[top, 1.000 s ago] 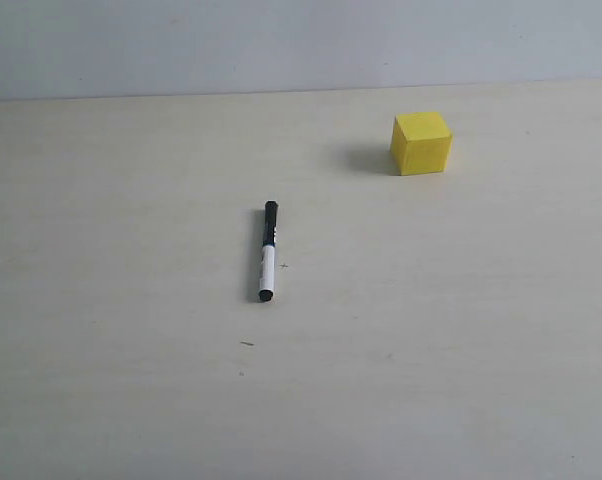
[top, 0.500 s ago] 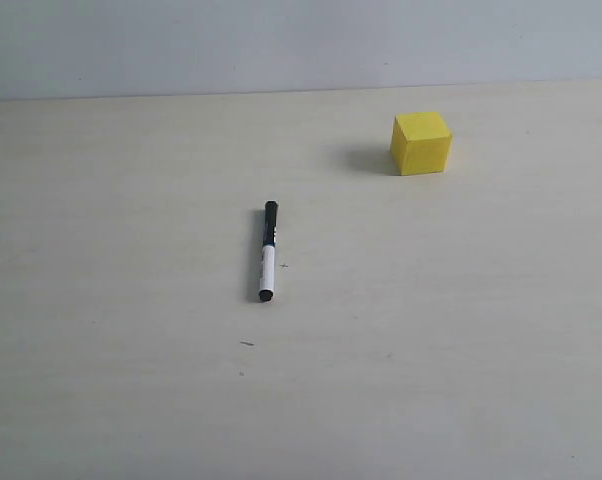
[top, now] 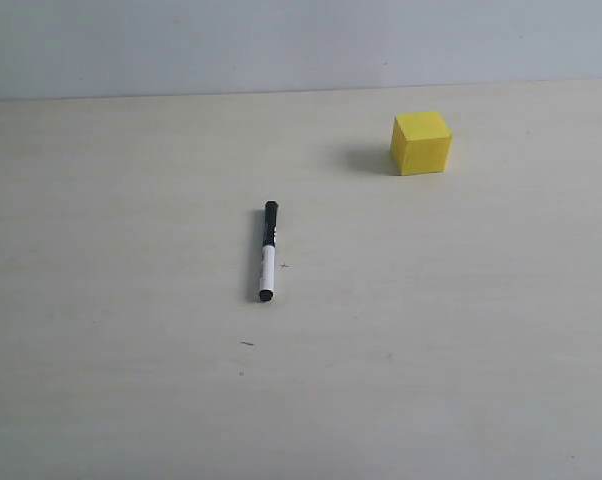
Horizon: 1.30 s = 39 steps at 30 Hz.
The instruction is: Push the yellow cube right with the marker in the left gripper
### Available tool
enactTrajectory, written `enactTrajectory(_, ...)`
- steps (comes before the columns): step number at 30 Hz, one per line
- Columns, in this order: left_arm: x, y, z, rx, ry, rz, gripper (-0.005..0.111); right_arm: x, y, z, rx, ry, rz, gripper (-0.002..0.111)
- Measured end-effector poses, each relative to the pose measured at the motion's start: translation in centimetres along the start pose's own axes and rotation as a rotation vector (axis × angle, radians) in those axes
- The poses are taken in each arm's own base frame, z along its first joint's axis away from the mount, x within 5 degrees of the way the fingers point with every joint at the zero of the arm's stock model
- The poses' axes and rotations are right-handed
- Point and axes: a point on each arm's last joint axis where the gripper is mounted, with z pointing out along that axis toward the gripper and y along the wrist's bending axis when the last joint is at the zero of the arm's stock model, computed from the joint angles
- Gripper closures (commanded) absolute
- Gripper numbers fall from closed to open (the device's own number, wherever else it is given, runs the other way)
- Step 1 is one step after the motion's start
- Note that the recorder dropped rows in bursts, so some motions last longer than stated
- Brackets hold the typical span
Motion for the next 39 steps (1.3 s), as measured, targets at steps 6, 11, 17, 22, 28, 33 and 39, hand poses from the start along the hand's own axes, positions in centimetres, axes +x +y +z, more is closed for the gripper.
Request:
enactTrajectory(6, 0.0, 0.0, 0.0, 0.000, 0.000, 0.000, 0.106, 0.0, 0.0, 0.0, 0.000, 0.000, 0.000, 0.108)
enactTrajectory(11, 0.1, -0.2, 0.0, 0.027, 0.014, 0.045, 0.106, 0.0, 0.0, 0.0, 0.000, 0.000, 0.000, 0.108)
enactTrajectory(17, 0.3, -0.9, 0.0, 0.102, 0.023, 0.125, 0.106, 0.0, 0.0, 0.0, 0.000, 0.000, 0.000, 0.108)
enactTrajectory(22, 0.3, -1.1, -0.1, 0.120, 0.024, 0.147, 0.106, 0.0, 0.0, 0.0, 0.000, 0.000, 0.000, 0.108)
enactTrajectory(28, 0.3, -1.1, -0.1, 0.122, 0.022, 0.153, 0.106, 0.0, 0.0, 0.0, 0.000, 0.000, 0.000, 0.108)
enactTrajectory(33, 0.3, -1.1, -0.1, 0.122, 0.022, 0.153, 0.106, 0.0, 0.0, 0.0, 0.000, 0.000, 0.000, 0.108)
enactTrajectory(39, 0.3, -1.1, -0.1, 0.122, 0.022, 0.155, 0.106, 0.0, 0.0, 0.0, 0.000, 0.000, 0.000, 0.108)
